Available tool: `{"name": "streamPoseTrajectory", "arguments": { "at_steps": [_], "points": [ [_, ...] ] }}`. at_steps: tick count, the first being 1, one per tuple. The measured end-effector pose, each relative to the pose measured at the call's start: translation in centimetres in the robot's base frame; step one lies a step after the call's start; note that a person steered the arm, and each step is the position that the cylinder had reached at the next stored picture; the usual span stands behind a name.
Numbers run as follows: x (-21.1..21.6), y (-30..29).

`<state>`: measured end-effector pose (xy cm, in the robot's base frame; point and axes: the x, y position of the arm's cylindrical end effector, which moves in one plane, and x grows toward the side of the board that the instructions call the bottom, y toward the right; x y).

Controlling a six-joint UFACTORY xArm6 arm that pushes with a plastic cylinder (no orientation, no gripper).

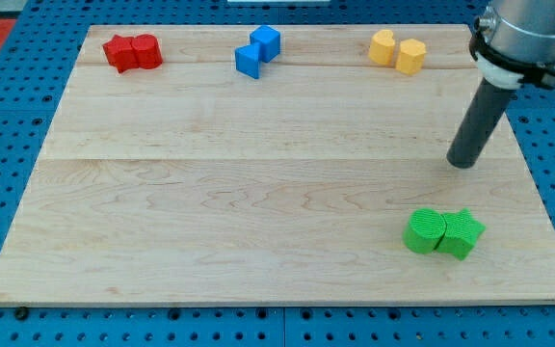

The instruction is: Move the yellow blocks to the right of the blue blocks

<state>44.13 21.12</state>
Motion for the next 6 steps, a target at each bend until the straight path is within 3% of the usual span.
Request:
{"name": "streamPoseTrajectory", "arguments": {
  "at_steps": [2, 6],
  "points": [
    [-2.2, 1.8],
    [-2.9, -4.5]
  ]
}}
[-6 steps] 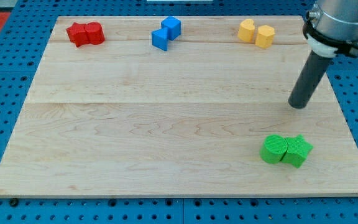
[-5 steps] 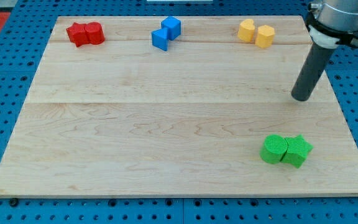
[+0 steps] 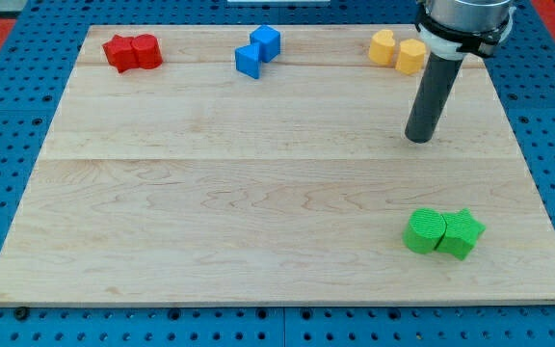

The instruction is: Move the yellow blocks to the right of the blue blocks

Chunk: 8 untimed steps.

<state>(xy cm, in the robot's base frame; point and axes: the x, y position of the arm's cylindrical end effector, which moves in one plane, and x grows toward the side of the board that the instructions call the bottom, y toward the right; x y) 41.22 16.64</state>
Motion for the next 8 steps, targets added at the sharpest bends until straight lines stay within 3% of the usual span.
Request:
{"name": "streamPoseTrajectory", "arguments": {
  "at_steps": [2, 3, 4, 6, 8],
  "points": [
    [-2.0, -8.8],
    [-3.1, -6.5],
    [-3.3, -0.2],
    [-11.4, 7.9],
    [-17.3, -0.8]
  ]
}}
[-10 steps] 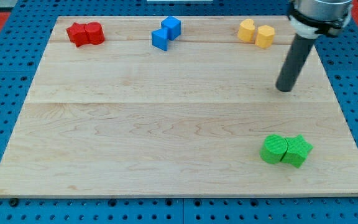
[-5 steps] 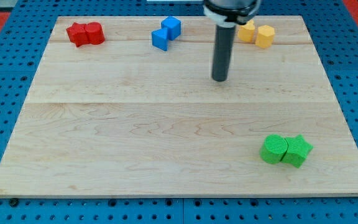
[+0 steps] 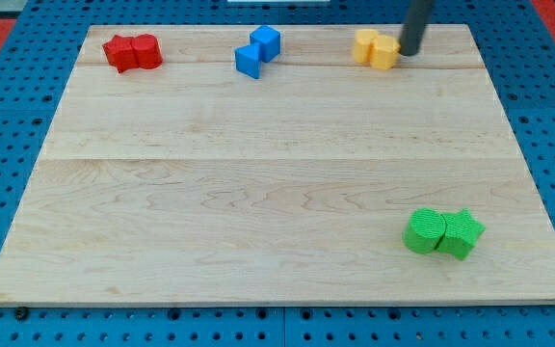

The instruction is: Move the yellow blocks to the right of the blue blocks

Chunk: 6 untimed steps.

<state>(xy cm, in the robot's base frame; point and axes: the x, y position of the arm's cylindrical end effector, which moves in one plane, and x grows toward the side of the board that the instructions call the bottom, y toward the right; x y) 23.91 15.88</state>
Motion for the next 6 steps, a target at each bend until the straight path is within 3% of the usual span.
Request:
{"name": "streamPoseTrajectory", "arguments": {
  "at_steps": [3, 4, 6],
  "points": [
    [-2.8, -11.1],
    [-2.8, -12.2],
    [-2.5, -0.1]
  ]
}}
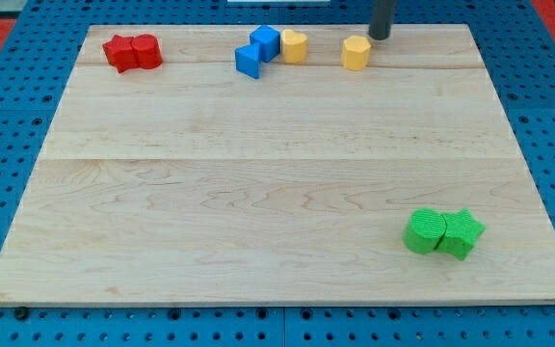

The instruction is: Move the yellow blocks to the right of the blue blocks

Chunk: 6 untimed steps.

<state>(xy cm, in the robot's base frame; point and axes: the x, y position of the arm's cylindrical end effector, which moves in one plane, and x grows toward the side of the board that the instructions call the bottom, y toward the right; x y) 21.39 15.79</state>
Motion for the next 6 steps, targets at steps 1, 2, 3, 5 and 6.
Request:
{"name": "streamPoseTrajectory", "arguments": {
  "at_steps": [1, 2, 3, 5, 6],
  "points": [
    [1.2, -3.0],
    [3.5, -3.7],
    [5.3, -2.1],
    [3.8, -11.4],
    [6.2, -8.8]
  ]
}}
